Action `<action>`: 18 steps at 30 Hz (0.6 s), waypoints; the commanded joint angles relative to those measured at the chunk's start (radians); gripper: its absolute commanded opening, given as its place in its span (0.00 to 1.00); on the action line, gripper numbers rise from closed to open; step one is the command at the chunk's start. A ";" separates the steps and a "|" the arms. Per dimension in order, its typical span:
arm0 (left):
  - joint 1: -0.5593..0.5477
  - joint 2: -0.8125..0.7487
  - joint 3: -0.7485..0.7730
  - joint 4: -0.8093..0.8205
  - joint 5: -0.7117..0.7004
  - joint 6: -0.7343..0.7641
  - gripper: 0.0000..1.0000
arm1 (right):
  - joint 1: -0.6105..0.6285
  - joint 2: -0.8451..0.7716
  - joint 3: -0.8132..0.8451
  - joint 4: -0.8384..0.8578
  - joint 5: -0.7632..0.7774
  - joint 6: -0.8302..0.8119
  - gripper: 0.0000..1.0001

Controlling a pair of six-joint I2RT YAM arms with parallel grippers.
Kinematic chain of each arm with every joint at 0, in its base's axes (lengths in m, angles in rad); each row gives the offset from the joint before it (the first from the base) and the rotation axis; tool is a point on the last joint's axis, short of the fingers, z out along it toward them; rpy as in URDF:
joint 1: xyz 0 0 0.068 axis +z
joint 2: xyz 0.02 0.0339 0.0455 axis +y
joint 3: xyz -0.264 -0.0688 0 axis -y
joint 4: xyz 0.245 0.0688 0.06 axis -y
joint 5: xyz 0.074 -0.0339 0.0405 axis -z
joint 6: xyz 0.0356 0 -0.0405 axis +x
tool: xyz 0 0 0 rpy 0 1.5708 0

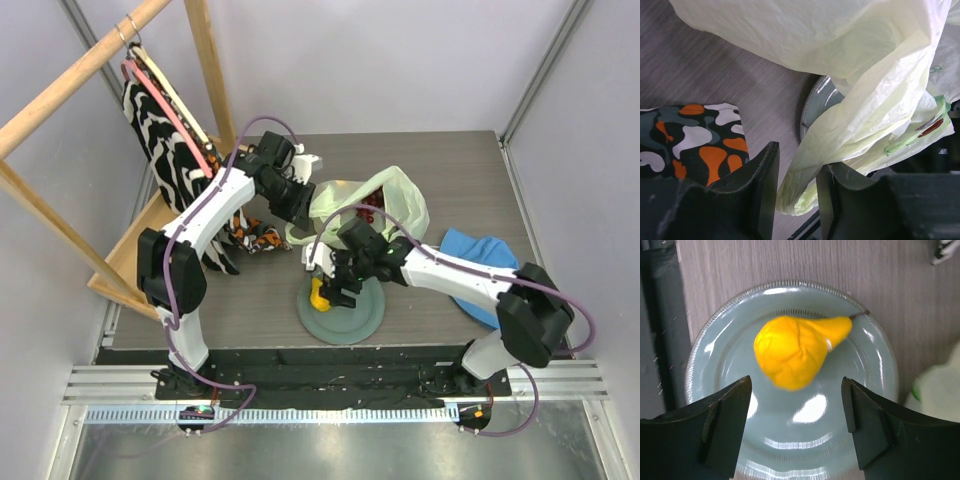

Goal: Take the fake fruits out of the plastic bag
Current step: Place the fake fruit on the plate, then take out the fake fruit from the plastic bag.

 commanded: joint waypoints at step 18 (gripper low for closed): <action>0.051 -0.187 -0.129 -0.145 0.150 0.181 0.00 | -0.347 -0.064 0.052 0.159 0.352 0.232 0.33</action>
